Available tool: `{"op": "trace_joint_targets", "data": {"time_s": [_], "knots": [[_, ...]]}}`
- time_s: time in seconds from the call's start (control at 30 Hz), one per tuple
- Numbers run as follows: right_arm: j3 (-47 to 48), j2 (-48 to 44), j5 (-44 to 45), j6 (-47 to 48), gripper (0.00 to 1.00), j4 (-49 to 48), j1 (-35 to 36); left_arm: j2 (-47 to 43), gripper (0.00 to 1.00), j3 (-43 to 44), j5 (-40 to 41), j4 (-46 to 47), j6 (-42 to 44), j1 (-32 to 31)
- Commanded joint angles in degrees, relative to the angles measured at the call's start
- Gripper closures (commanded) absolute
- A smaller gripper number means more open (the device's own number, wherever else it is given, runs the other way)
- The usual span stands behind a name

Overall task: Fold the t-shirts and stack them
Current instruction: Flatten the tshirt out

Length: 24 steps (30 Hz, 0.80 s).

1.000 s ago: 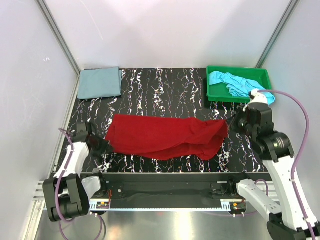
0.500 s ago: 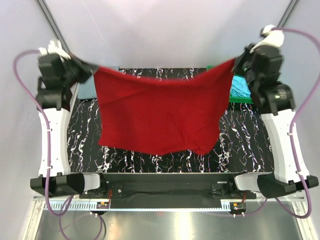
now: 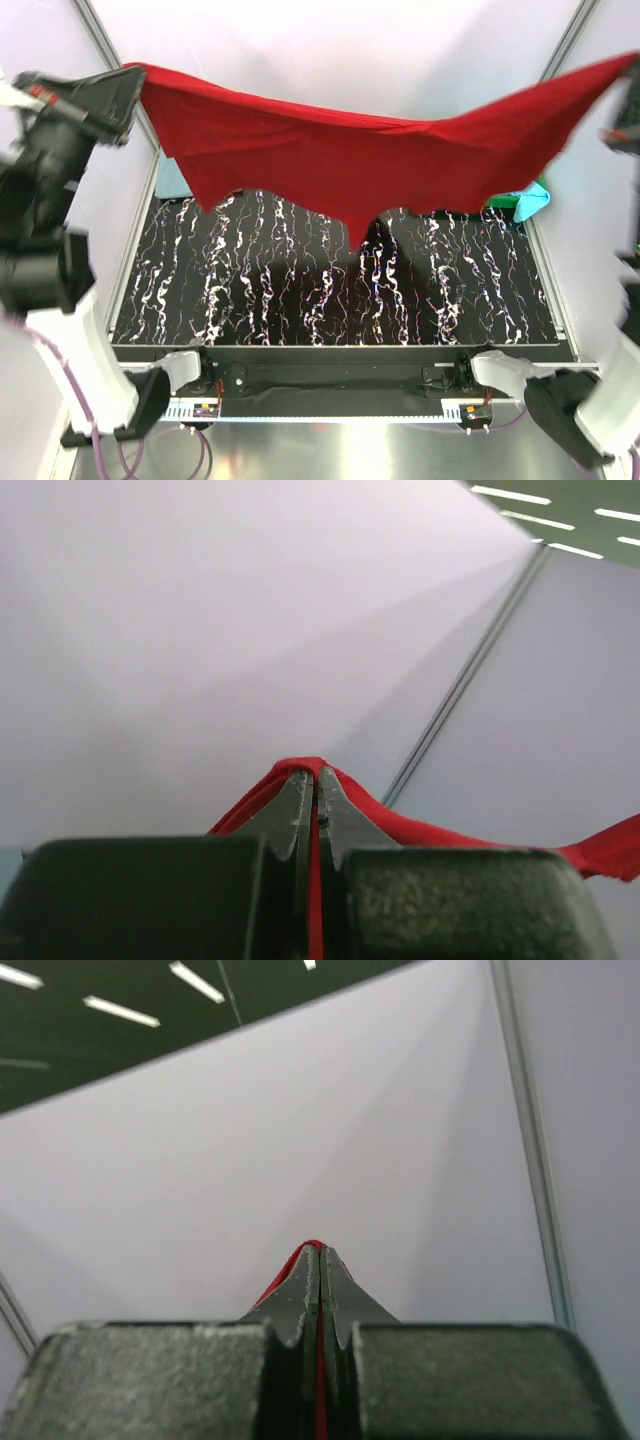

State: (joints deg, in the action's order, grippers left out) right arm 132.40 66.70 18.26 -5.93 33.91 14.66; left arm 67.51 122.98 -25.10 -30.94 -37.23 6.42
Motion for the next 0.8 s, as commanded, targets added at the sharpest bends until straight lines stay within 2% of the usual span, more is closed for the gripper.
{"op": "trace_joint_targets", "data": {"time_s": [0.0, 0.07, 0.13, 0.17, 0.23, 0.3, 0.37, 0.4, 0.43, 0.47, 0.5, 0.53, 0.57, 0.6, 0.67, 0.77], "knots": [[3.57, -3.49, -0.52, 3.91, 1.00, -4.03, -0.15, -3.96, 1.00, 4.37, 0.31, 3.96, 3.83, -0.26], [-0.02, -4.38, -0.42, 3.74, 1.00, -6.38, -0.24, -4.40, 1.00, 3.68, 5.04, 3.69, 2.70, -0.17], [-2.14, -3.60, -1.47, 2.42, 1.00, -6.75, -0.15, -3.53, 1.00, -1.42, 6.11, 7.82, -2.91, -0.09], [-2.23, -3.07, -1.65, 1.64, 1.00, -6.67, -0.24, -0.56, 1.00, -0.99, 6.64, 5.04, -4.93, -0.09], [-1.19, -1.49, -1.30, 1.27, 1.00, -6.58, -0.15, 2.88, 1.00, 5.40, 6.03, 0.29, -8.29, 0.18], [0.92, 0.18, 0.45, 3.19, 1.00, -6.14, -0.24, 5.00, 1.00, 10.07, 6.99, -3.33, -10.04, 2.98], [1.28, 0.89, 2.21, 4.00, 1.00, -6.14, -0.15, 4.39, 1.00, 9.48, 11.47, -2.99, -10.58, 4.39], [1.28, 1.41, 3.00, 3.65, 1.00, -6.14, -0.15, 4.39, 1.00, 4.86, 10.44, 2.49, -14.67, 4.40], [1.11, 1.85, 2.66, 2.60, 1.00, -6.14, -0.24, 4.91, 1.00, 1.60, 2.59, 7.94, -18.89, 4.31], [0.76, 2.12, 1.79, 1.20, 1.00, -6.22, -0.24, 5.87, 1.00, -1.31, -0.18, 17.05, -22.67, 1.00], [0.15, 3.08, -0.66, -1.07, 1.00, -6.14, -0.15, 7.36, 1.00, -5.69, -2.82, 19.92, -28.80, 0.53], [-0.03, 3.35, -1.55, -1.44, 1.00, -5.70, -0.24, 6.94, 1.00, -7.04, -4.67, 20.56, -29.12, 0.53], [-0.64, 3.18, 2.27, 0.73, 1.00, -4.83, -0.15, 1.37, 1.00, -9.05, 0.88, 11.43, -22.95, 8.71], [-1.35, 2.65, 3.96, 0.75, 1.00, -4.82, -0.15, 1.31, 1.00, -9.07, 0.93, 11.34, -20.71, 8.79], [-2.23, 1.69, 6.43, 2.59, 1.00, -4.99, -0.15, -1.76, 1.00, -6.02, 4.53, 7.31, -17.01, 14.22], [-2.58, 1.59, 4.69, 1.90, 1.00, -5.35, -0.24, 1.82, 1.00, -1.53, 0.42, 8.87, -16.20, 13.80]]}}
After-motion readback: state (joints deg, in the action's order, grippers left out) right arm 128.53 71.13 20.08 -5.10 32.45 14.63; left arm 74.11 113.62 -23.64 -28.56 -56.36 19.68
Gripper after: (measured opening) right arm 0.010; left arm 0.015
